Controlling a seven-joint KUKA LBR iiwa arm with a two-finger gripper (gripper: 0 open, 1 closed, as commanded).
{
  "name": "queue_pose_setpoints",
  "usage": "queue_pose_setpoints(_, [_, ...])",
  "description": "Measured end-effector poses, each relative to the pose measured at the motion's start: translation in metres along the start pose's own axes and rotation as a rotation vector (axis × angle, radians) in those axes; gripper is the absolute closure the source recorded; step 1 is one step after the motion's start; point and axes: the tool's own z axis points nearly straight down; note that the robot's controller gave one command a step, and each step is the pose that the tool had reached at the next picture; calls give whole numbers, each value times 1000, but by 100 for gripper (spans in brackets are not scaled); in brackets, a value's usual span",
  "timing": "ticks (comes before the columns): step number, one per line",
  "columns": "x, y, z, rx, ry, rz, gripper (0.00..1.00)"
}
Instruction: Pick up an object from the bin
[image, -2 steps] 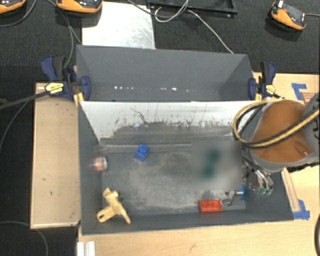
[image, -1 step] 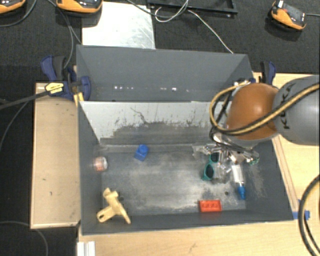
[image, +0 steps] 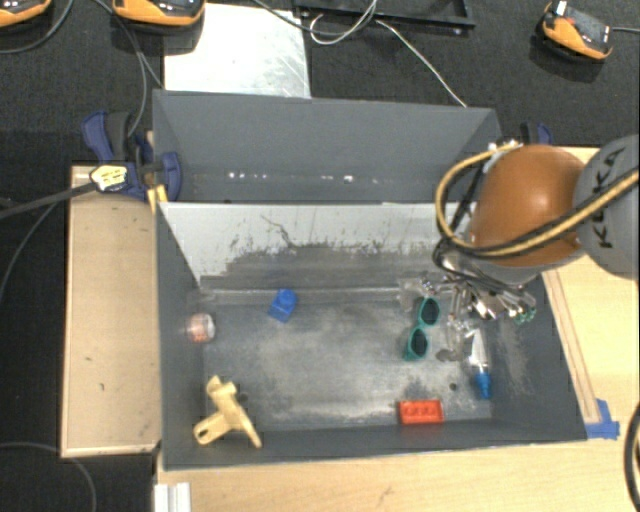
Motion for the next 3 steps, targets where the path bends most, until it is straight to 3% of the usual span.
queue_pose_setpoints(1, [-23, -21, 34, -3, -2, -542, 0])
queue_pose_setpoints(2, [-19, -24, 63, 1, -5, -470, 0])
queue_pose_setpoints(3, [-15, -28, 63, 1, -7, -836, 100])
